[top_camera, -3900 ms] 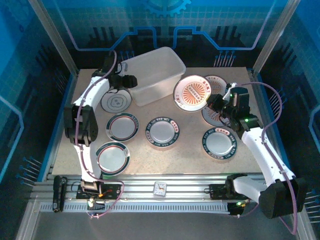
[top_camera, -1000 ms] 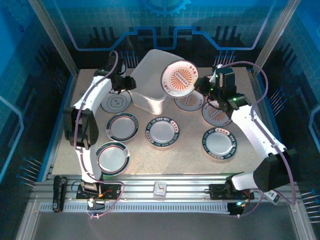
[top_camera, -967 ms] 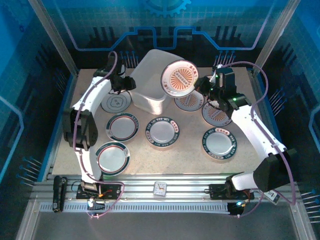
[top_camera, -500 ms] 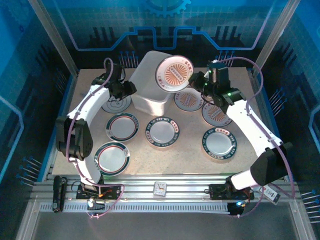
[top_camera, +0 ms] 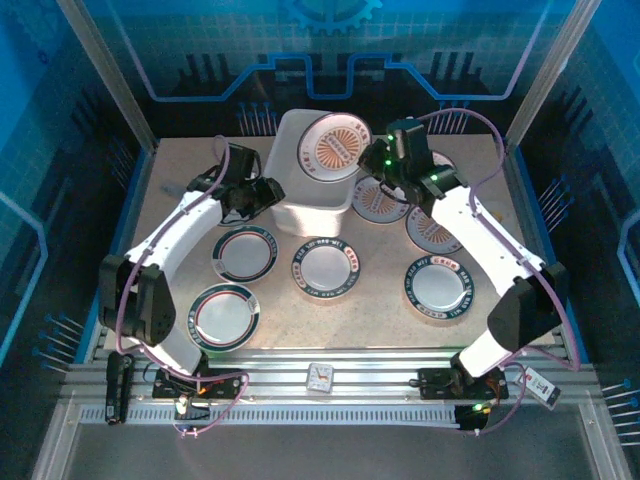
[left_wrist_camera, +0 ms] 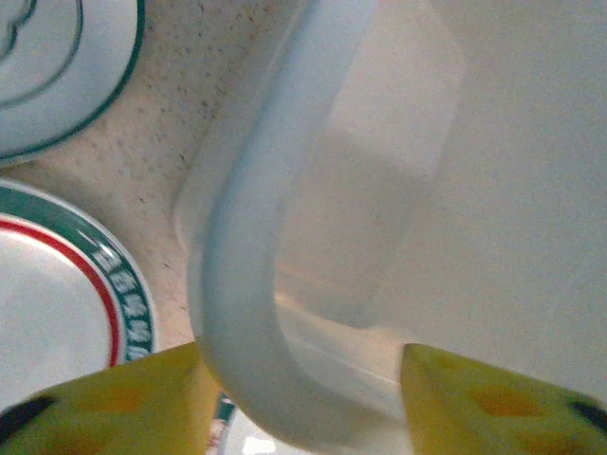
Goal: Place the plates into the plastic bin on the countertop
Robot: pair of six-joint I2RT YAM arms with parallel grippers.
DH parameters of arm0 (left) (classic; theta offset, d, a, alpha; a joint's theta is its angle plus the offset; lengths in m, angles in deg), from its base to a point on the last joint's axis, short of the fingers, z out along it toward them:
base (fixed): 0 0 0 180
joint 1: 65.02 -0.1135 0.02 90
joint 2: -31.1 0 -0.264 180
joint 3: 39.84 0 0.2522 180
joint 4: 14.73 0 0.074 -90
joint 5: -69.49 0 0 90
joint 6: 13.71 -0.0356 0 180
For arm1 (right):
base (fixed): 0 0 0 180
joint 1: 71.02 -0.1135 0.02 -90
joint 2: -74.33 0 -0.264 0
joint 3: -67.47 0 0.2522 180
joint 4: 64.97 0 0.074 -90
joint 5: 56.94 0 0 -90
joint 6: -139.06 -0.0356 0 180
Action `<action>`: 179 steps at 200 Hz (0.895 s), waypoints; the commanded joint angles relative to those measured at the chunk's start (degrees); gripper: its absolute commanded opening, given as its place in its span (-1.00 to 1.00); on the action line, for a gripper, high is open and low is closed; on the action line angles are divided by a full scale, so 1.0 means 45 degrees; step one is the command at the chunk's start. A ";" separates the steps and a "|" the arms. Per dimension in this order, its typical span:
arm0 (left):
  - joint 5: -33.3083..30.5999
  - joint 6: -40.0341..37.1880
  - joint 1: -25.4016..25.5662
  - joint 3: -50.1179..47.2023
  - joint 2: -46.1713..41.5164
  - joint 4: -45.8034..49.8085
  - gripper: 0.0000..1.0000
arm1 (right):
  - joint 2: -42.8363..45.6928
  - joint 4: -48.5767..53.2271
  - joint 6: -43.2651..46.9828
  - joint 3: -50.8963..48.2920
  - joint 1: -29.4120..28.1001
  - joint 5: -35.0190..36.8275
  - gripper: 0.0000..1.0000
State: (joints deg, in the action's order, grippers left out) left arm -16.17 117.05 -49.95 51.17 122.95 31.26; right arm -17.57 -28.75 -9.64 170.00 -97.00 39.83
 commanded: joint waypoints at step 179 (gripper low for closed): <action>-0.0621 -0.5467 -0.0849 0.5029 0.3434 0.3606 -0.02 | -0.4212 0.1395 -0.4170 0.4319 -0.1233 0.3310 -1.00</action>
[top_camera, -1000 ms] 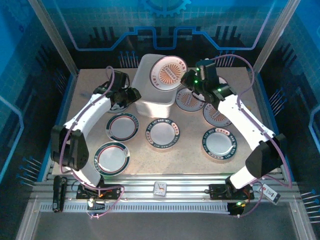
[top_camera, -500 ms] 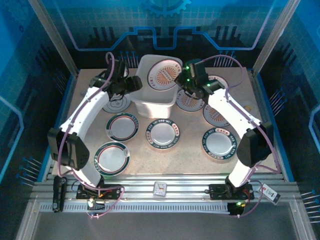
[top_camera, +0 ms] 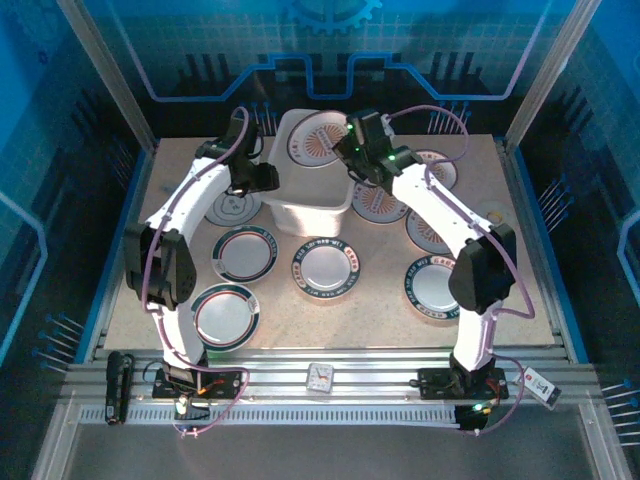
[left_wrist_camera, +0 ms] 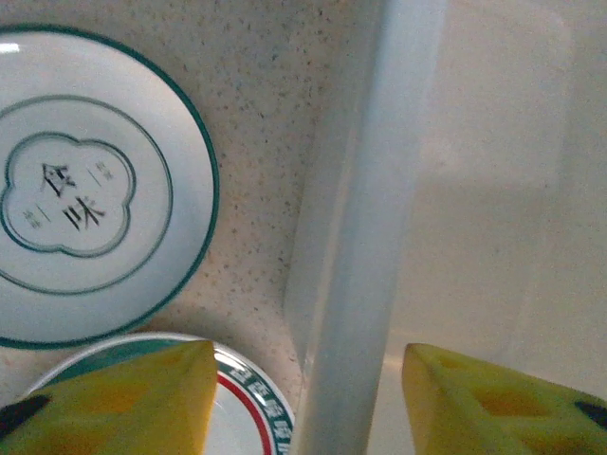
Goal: Place the plates into the plastic bin on the countertop
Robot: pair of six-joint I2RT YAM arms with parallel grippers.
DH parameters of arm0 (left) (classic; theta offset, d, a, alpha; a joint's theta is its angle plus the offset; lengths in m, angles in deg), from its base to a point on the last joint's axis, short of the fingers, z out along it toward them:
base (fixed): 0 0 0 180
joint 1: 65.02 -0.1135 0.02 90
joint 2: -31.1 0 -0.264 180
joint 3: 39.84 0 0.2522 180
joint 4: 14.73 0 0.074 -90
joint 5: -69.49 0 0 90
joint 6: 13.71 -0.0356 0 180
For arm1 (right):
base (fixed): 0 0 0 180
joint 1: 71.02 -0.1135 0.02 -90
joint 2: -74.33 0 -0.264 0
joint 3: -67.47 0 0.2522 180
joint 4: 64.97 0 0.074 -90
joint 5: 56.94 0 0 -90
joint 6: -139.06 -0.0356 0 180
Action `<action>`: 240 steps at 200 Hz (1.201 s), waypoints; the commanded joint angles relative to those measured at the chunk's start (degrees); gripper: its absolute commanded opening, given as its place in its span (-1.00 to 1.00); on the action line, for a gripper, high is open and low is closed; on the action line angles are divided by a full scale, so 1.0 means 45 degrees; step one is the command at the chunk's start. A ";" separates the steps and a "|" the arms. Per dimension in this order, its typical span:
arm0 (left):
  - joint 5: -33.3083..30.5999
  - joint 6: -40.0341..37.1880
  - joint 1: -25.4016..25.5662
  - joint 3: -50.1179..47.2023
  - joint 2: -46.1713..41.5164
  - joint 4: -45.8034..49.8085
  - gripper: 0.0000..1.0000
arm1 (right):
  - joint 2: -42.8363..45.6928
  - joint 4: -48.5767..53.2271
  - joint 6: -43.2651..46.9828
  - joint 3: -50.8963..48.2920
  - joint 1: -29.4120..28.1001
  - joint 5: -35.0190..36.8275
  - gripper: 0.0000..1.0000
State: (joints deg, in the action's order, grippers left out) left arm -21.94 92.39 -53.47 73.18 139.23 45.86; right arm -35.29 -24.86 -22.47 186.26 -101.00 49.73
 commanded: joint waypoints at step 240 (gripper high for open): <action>0.0503 0.2649 0.0887 -0.1344 -0.2762 -0.0590 0.37 | -0.3406 0.3988 -0.3978 0.4692 -0.1325 0.2475 -1.00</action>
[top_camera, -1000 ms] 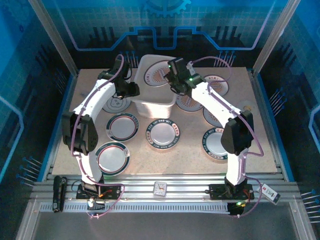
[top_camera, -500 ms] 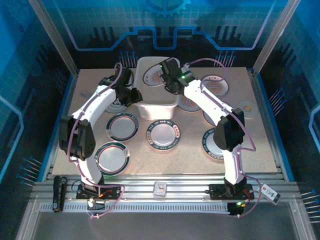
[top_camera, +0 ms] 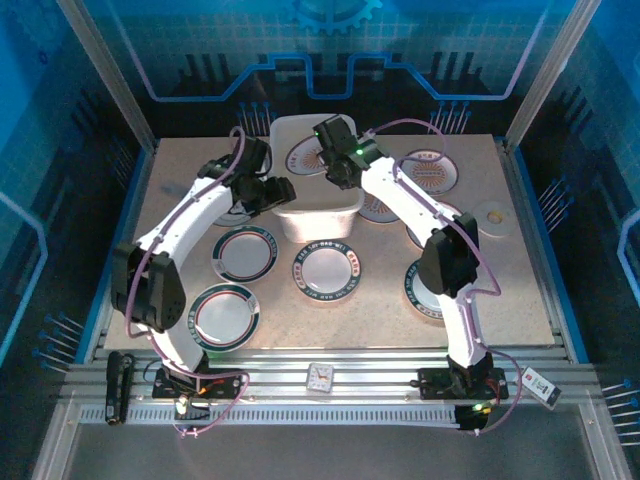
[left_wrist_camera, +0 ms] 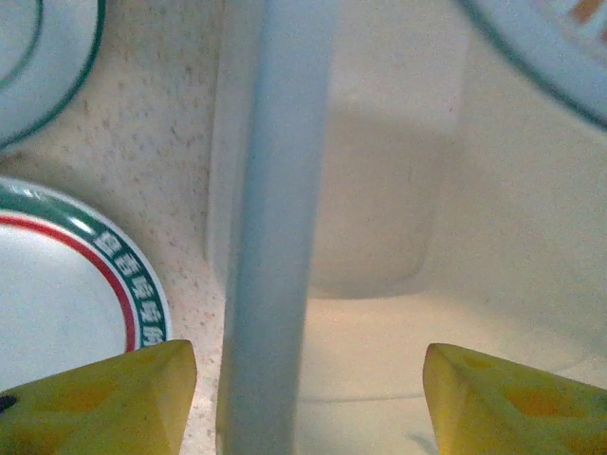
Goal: Place the plates into the plastic bin on the countertop
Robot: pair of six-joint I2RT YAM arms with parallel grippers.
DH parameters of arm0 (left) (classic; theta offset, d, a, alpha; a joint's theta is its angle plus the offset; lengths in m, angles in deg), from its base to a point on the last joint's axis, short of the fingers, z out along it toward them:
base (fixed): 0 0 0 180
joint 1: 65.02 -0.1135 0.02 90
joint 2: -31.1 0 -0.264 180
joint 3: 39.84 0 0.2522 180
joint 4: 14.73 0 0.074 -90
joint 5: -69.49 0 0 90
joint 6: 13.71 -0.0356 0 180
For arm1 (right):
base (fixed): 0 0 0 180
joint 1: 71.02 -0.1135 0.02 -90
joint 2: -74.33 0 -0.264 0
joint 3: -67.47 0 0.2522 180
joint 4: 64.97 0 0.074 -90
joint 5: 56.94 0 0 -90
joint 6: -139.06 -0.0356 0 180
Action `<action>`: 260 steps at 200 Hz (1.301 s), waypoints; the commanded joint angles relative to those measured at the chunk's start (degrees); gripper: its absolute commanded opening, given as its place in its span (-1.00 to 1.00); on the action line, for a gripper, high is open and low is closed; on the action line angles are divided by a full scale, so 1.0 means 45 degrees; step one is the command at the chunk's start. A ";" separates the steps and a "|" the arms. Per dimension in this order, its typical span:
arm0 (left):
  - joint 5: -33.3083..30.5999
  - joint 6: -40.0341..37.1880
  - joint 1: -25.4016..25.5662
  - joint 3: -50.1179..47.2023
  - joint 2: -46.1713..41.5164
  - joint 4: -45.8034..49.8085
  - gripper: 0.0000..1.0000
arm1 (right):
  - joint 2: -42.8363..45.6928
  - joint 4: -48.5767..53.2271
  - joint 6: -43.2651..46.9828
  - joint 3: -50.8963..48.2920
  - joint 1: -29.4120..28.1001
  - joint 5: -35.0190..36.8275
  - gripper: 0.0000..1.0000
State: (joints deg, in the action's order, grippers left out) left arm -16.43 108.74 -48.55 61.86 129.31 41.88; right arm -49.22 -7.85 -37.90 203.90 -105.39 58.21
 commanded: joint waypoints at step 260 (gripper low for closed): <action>-0.0574 -0.3152 -0.3865 -0.0455 -0.1215 -0.0235 0.50 | -0.4470 -0.2125 -0.0617 0.2523 -0.0998 0.2772 -1.00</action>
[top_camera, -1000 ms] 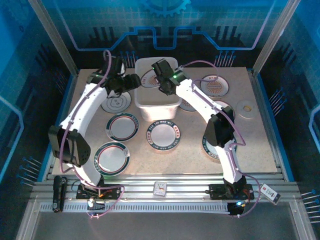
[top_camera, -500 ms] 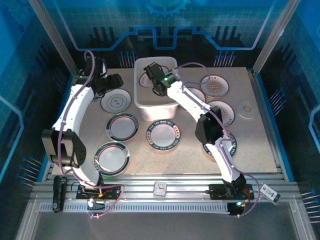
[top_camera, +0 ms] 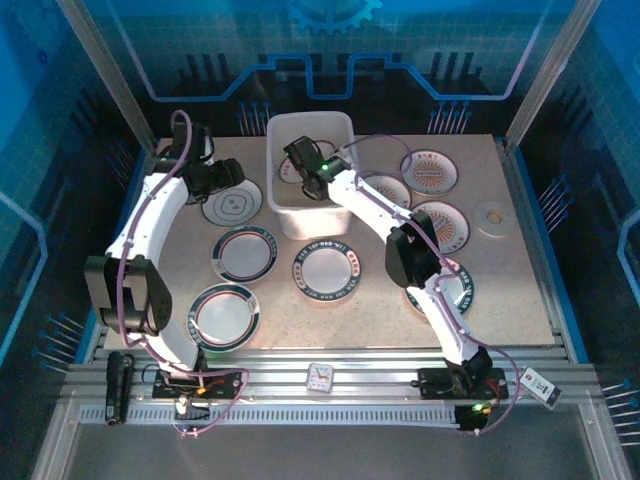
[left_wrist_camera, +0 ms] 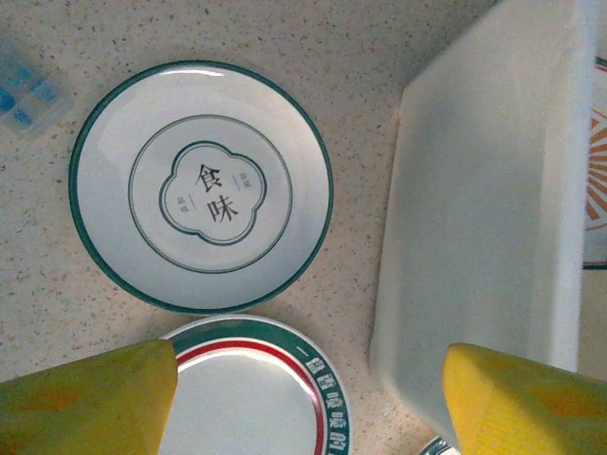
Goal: Place the plates into the plastic bin on the countertop
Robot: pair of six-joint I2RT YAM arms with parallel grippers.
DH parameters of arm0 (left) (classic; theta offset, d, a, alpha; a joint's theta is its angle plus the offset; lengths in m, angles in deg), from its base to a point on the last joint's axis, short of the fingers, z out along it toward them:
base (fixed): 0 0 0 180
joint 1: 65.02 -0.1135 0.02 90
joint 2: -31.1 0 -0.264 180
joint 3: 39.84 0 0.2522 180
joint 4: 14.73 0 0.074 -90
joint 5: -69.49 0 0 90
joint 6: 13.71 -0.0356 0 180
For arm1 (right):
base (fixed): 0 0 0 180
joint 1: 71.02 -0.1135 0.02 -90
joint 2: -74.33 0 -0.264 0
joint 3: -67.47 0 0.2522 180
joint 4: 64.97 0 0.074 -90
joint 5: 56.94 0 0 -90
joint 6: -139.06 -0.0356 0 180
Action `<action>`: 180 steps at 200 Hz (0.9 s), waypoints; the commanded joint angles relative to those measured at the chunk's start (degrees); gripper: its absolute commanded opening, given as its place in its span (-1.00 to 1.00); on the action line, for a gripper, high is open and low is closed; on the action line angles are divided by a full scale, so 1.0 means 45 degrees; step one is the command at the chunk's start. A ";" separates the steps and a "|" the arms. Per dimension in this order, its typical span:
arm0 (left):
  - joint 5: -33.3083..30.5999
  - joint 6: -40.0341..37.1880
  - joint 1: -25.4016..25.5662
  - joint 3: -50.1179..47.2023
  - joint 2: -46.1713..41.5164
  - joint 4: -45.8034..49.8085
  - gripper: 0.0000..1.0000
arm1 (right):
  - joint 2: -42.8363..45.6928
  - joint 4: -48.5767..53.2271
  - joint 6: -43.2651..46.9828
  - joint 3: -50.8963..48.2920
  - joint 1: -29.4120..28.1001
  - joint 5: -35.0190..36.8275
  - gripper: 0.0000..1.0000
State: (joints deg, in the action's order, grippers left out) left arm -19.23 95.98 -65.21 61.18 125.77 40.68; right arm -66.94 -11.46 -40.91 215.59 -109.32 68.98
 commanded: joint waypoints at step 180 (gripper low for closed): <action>-0.0186 -0.0348 -0.0231 -0.0686 -0.0471 0.0257 0.51 | 0.0172 -0.1147 0.2764 -0.0463 -0.0142 0.0616 0.84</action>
State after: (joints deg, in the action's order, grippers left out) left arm -19.28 95.58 -65.41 58.64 125.62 40.75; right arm -70.64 -16.38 -33.29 214.28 -109.32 69.75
